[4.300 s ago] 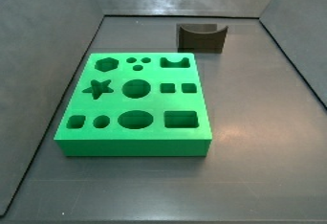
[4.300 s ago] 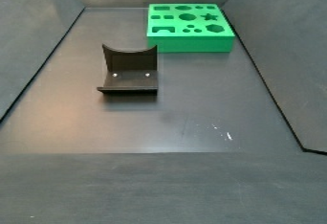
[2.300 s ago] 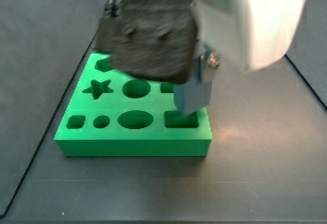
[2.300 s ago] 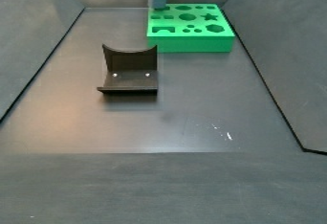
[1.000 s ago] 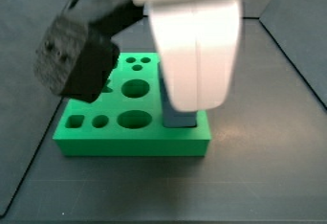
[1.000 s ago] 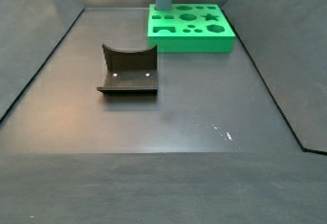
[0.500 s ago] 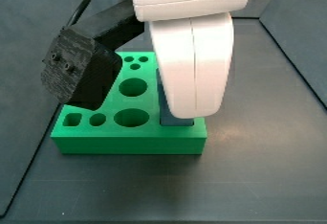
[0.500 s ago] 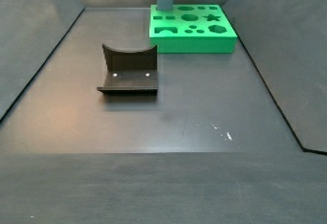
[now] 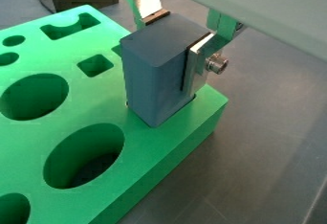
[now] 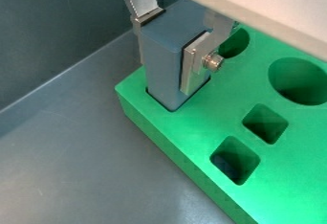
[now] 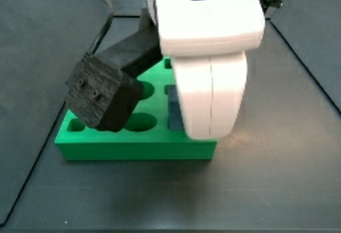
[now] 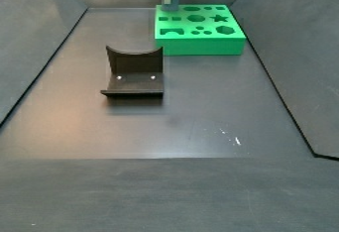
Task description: Insert the rectangle object.
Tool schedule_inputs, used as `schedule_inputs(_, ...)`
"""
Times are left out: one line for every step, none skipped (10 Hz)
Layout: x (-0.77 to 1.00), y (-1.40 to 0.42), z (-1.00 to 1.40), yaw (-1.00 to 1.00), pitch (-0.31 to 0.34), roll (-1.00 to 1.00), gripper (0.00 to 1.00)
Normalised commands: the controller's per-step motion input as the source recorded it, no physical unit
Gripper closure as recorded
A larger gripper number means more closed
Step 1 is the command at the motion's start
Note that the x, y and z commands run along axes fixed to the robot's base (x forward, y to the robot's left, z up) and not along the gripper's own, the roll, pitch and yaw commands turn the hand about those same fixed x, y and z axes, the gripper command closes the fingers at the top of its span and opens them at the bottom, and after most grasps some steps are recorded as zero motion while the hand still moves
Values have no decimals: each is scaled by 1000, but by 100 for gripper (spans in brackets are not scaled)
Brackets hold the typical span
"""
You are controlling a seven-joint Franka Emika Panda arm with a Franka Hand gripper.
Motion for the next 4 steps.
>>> schedule_inputs(0, 40, -414, 0, -116, -131, 100)
schedule_inputs(0, 31, -286, 0, -100, -89, 100)
schedule_inputs(0, 0, 0, 0, 0, 13, 100)
schedule_inputs(0, 0, 0, 0, 0, 0, 100)
